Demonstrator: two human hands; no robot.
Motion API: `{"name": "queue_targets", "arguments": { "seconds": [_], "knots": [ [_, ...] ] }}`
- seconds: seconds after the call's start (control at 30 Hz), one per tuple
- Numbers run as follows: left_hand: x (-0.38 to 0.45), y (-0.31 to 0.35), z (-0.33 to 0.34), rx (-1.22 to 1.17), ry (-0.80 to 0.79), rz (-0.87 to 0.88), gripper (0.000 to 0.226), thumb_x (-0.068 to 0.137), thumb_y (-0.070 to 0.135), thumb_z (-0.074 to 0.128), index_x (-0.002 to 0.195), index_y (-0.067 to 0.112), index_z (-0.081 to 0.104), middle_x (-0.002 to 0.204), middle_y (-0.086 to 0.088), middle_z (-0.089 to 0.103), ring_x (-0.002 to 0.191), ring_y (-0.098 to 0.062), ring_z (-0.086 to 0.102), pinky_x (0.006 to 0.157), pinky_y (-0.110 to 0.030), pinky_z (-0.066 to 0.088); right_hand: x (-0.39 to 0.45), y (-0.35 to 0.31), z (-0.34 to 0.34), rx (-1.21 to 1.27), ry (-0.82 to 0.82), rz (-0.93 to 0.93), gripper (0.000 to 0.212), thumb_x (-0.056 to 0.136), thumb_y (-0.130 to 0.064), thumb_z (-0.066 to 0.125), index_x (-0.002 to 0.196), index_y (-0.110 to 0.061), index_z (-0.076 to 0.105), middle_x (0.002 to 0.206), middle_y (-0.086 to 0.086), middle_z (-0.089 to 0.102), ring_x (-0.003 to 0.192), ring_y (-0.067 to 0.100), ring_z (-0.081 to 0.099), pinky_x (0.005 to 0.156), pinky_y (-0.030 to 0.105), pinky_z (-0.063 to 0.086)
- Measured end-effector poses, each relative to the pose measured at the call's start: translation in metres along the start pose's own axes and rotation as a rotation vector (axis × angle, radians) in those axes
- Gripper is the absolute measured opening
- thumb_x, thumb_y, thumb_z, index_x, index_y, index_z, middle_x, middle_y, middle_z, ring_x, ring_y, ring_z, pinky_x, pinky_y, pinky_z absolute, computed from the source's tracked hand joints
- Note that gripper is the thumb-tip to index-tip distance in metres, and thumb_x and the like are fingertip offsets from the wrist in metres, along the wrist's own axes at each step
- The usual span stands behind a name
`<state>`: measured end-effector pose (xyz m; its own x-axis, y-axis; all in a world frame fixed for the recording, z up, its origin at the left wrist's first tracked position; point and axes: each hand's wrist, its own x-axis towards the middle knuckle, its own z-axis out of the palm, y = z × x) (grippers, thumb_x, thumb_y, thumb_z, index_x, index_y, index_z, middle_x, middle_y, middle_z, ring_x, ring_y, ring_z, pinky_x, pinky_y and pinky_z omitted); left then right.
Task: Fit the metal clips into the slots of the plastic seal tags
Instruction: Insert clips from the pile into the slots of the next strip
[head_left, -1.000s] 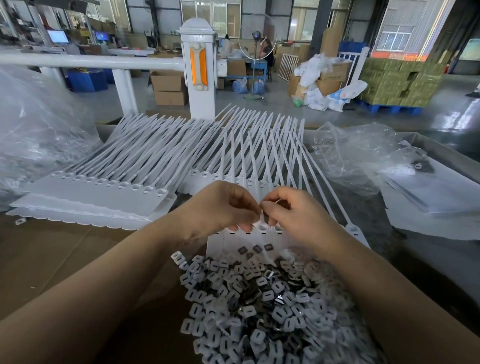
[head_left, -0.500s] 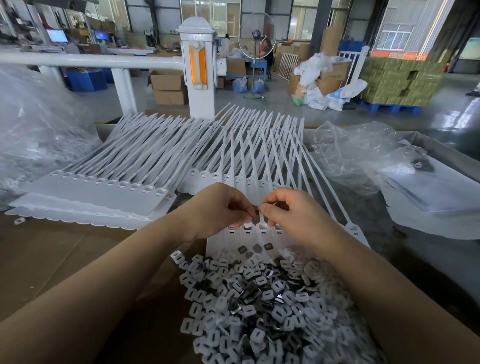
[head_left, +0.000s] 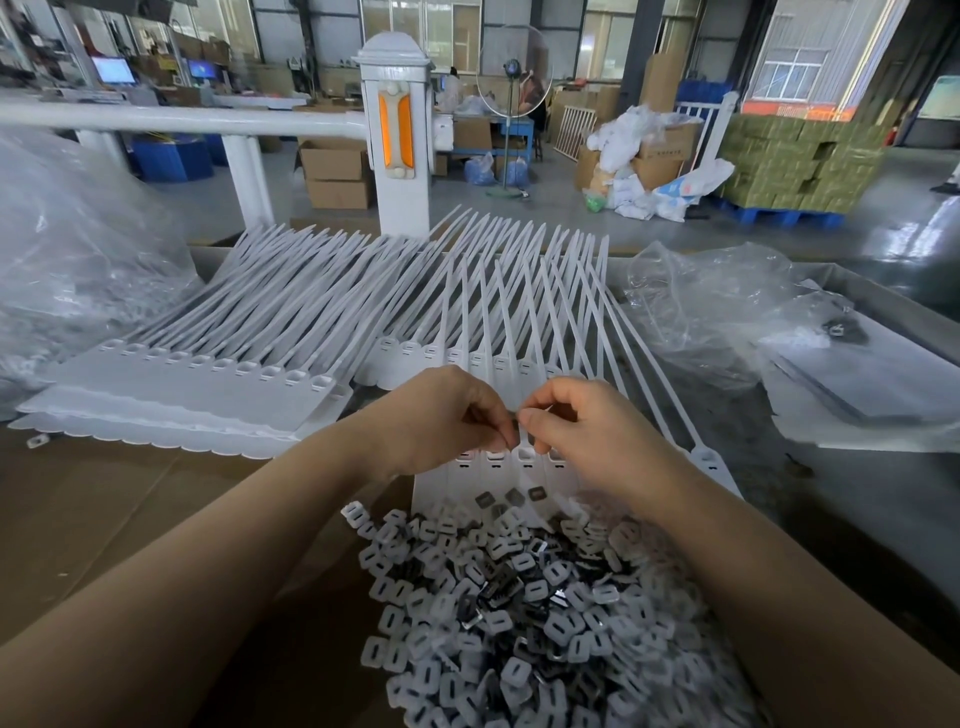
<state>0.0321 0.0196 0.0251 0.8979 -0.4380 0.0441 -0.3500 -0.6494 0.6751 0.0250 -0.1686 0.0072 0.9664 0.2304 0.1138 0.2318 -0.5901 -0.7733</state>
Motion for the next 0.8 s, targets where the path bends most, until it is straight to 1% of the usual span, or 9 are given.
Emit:
{"name": "queue_targets", "arguments": {
  "seconds": [0.1, 0.2, 0.37, 0.47, 0.53, 0.6, 0.67, 0.7, 0.8],
  "knots": [
    [0.0007, -0.0011, -0.0013, -0.022, -0.014, 0.002, 0.017, 0.087, 0.011, 0.072, 0.085, 0.028, 0.078, 0.085, 0.017, 0.075, 0.081, 0.005, 0.067, 0.078, -0.007, 0.05, 0.0004, -0.0007, 0.0, -0.002, 0.0, -0.002, 0.005, 0.095, -0.034, 0.062, 0.092, -0.032, 0.065, 0.072, -0.008, 0.069, 0.064, -0.004, 0.062, 0.068, 0.022, 0.051],
    [0.0012, -0.0018, -0.0019, -0.013, -0.033, 0.0, 0.017, 0.088, 0.011, 0.072, 0.087, 0.028, 0.078, 0.086, 0.016, 0.075, 0.083, 0.005, 0.068, 0.083, -0.009, 0.051, -0.0002, -0.0009, 0.0004, 0.0, 0.0, 0.0, 0.005, 0.095, -0.034, 0.062, 0.093, -0.031, 0.065, 0.073, -0.008, 0.069, 0.065, -0.003, 0.063, 0.069, 0.024, 0.052],
    [0.002, -0.0009, 0.0018, -0.011, -0.004, -0.05, 0.014, 0.085, 0.015, 0.075, 0.082, 0.028, 0.078, 0.079, 0.017, 0.074, 0.075, 0.005, 0.066, 0.068, -0.002, 0.047, -0.0014, -0.0026, 0.0003, 0.001, 0.002, 0.0, 0.006, 0.095, -0.034, 0.062, 0.096, -0.03, 0.066, 0.073, -0.007, 0.07, 0.069, 0.005, 0.066, 0.073, 0.031, 0.055],
    [0.0034, -0.0001, 0.0037, 0.016, 0.0, -0.106, 0.011, 0.082, 0.016, 0.078, 0.081, 0.027, 0.078, 0.075, 0.018, 0.073, 0.07, 0.009, 0.063, 0.062, -0.001, 0.045, -0.0025, -0.0051, 0.0006, 0.003, -0.005, 0.005, 0.007, 0.095, -0.033, 0.061, 0.096, -0.028, 0.066, 0.074, -0.006, 0.07, 0.076, 0.02, 0.069, 0.077, 0.04, 0.057],
    [0.0045, 0.0015, 0.0043, 0.043, 0.006, -0.142, 0.009, 0.08, 0.019, 0.08, 0.08, 0.027, 0.076, 0.071, 0.016, 0.071, 0.066, 0.006, 0.062, 0.059, -0.004, 0.045, -0.0029, -0.0062, 0.0008, -0.006, -0.007, 0.008, 0.006, 0.096, -0.032, 0.061, 0.096, -0.028, 0.066, 0.073, -0.006, 0.07, 0.078, 0.026, 0.069, 0.077, 0.042, 0.056],
    [0.005, 0.0024, 0.0043, 0.108, 0.026, -0.186, 0.013, 0.077, 0.029, 0.082, 0.082, 0.026, 0.071, 0.071, 0.013, 0.066, 0.071, -0.002, 0.06, 0.066, -0.014, 0.047, -0.0028, -0.0059, 0.001, -0.013, -0.003, 0.009, 0.006, 0.096, -0.032, 0.061, 0.095, -0.029, 0.066, 0.074, -0.006, 0.07, 0.076, 0.02, 0.068, 0.075, 0.039, 0.056],
    [0.0055, 0.0011, 0.0037, 0.166, 0.052, -0.269, 0.024, 0.072, 0.042, 0.083, 0.084, 0.028, 0.068, 0.083, 0.012, 0.063, 0.091, -0.013, 0.058, 0.091, -0.034, 0.046, -0.0027, -0.0052, 0.0009, -0.031, 0.006, 0.007, 0.005, 0.095, -0.034, 0.061, 0.094, -0.032, 0.065, 0.074, -0.008, 0.07, 0.07, 0.009, 0.066, 0.071, 0.033, 0.055],
    [0.0051, 0.0001, 0.003, 0.167, 0.062, -0.316, 0.028, 0.069, 0.046, 0.083, 0.085, 0.029, 0.067, 0.089, 0.01, 0.062, 0.101, -0.018, 0.055, 0.101, -0.043, 0.041, -0.0027, -0.0051, 0.0009, -0.04, 0.009, 0.005, 0.004, 0.095, -0.035, 0.061, 0.094, -0.033, 0.064, 0.073, -0.009, 0.07, 0.069, 0.007, 0.066, 0.069, 0.03, 0.054],
    [0.0043, -0.002, 0.0026, 0.105, 0.059, -0.391, 0.032, 0.065, 0.049, 0.084, 0.084, 0.031, 0.067, 0.096, 0.005, 0.061, 0.111, -0.025, 0.05, 0.107, -0.052, 0.036, -0.0028, -0.0052, 0.001, -0.037, 0.008, 0.001, 0.005, 0.095, -0.035, 0.061, 0.092, -0.034, 0.063, 0.072, -0.01, 0.069, 0.067, 0.007, 0.066, 0.068, 0.031, 0.054]
  ]
}}
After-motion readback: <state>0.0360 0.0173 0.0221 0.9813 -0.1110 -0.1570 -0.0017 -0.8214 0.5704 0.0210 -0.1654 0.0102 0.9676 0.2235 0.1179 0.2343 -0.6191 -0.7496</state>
